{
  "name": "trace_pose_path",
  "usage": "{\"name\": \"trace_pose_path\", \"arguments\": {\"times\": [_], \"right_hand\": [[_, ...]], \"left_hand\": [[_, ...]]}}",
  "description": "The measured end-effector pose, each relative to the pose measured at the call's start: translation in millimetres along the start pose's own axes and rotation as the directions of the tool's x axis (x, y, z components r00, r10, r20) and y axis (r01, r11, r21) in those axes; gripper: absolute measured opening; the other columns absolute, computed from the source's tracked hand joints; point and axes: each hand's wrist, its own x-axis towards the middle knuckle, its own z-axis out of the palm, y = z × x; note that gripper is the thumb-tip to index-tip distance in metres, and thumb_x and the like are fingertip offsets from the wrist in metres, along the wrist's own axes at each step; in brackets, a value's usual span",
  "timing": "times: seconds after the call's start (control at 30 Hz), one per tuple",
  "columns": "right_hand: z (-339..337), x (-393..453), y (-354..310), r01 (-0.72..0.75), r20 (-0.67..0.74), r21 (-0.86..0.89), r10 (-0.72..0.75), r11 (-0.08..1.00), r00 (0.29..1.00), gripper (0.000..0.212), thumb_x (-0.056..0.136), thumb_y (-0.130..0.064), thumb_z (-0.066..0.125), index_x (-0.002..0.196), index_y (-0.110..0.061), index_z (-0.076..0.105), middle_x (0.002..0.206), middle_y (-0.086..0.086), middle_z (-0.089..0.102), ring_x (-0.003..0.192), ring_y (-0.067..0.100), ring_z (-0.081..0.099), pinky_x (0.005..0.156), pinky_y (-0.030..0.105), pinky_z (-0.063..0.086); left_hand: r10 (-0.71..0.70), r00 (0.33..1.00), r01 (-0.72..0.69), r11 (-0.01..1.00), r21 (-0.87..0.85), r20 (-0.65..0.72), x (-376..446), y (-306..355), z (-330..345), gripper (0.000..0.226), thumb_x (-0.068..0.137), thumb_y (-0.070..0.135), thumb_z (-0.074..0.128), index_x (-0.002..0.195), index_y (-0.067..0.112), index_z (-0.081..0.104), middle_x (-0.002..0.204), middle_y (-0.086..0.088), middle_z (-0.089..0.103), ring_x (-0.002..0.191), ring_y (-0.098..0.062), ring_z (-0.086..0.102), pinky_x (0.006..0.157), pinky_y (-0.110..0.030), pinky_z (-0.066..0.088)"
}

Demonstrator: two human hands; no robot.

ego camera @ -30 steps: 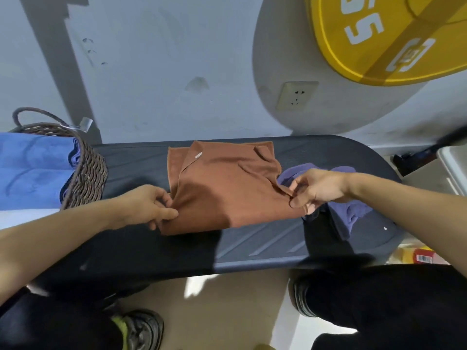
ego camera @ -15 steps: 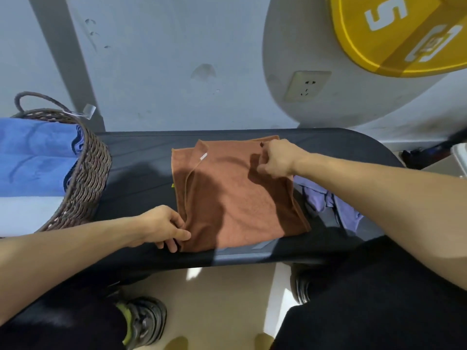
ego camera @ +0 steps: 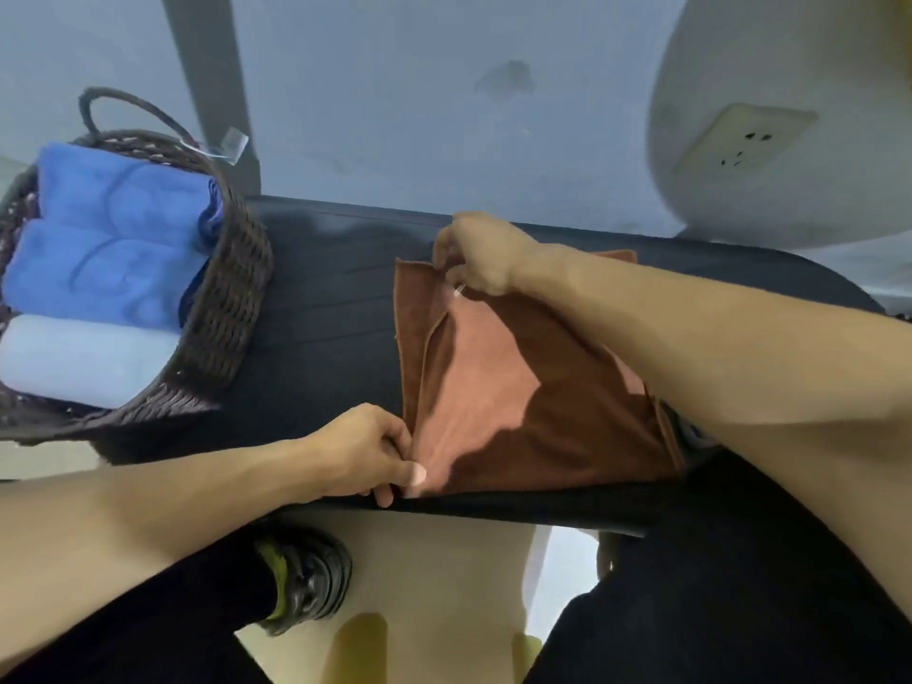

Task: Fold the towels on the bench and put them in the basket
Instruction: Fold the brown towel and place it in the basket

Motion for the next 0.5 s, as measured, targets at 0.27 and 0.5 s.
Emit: {"name": "trace_pose_path", "arguments": {"times": [0.27,0.5], "right_hand": [[-20,6,-20,-0.358,0.217,0.563,0.284,0.745,0.934,0.025,0.078,0.016,0.063,0.081,-0.009,0.066,0.079,0.015,0.069,0.076,0.029,0.069,0.081,0.041,0.06],[-6,35,-61,-0.244,0.229,0.184,0.2,0.952,0.953,0.021,0.08,0.001,0.068,0.1,-0.004,0.073,0.097,0.012,0.074,0.078,0.011,0.061,0.087,0.036,0.058]], "left_hand": [[0.113,0.992,-0.119,0.986,0.121,0.055,-5,-25,1,0.021,0.084,0.029,0.075,0.07,0.018,0.063,0.072,-0.007,0.072,0.062,-0.013,0.064,0.06,-0.019,0.044],[0.116,0.99,-0.123,0.988,0.093,0.078,-9,-30,15,0.02,0.086,0.027,0.072,0.072,0.02,0.059,0.073,-0.008,0.074,0.053,-0.008,0.061,0.051,-0.013,0.041]]}}
